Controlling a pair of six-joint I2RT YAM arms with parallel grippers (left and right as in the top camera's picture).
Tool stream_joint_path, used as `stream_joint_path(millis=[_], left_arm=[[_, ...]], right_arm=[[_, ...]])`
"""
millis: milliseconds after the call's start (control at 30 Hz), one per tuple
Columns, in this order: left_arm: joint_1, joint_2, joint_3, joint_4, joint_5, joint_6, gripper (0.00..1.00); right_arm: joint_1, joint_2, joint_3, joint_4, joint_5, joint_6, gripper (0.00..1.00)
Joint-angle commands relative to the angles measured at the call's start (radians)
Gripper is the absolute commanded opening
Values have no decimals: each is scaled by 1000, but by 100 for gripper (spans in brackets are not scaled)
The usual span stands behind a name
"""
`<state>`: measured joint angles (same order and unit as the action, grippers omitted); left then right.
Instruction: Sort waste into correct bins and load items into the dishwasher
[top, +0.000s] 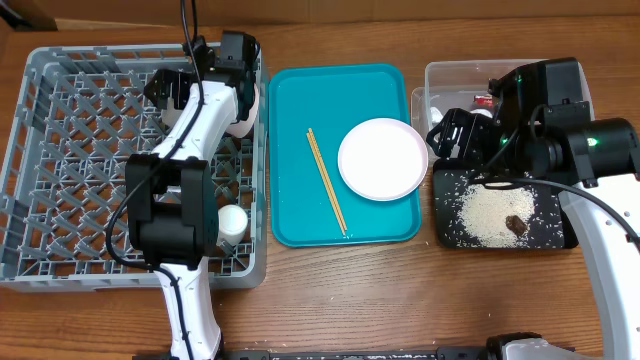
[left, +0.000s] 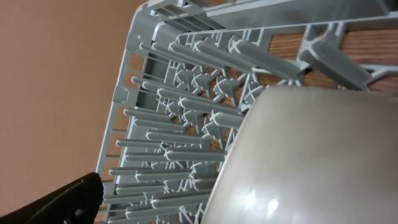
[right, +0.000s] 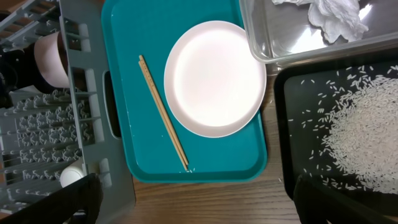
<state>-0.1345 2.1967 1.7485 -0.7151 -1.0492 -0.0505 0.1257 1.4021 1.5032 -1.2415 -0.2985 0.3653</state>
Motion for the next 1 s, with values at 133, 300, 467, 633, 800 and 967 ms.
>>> stream_joint_path(millis=[133,300,467,633,800,967], left_arm=[[-52,-90,34,-40,178,58,100],[-72,-110,34,-44,338,47,100],[-72,-171,34,-44,463,47,100],[-69,-226,34,-45,476,47,100],[-68,-235,34,-52,478,47,100],[-67,-235,34,-60,508,47,100]], right_arm=[[-2,2,2,5,10,-7,100],[-2,2,2,5,10,-7,100],[-2,2,2,5,10,-7,100],[-2,2,2,5,10,-7,100],[-2,2,2,5,10,-7,100],[-2,2,2,5,10,-7,100]])
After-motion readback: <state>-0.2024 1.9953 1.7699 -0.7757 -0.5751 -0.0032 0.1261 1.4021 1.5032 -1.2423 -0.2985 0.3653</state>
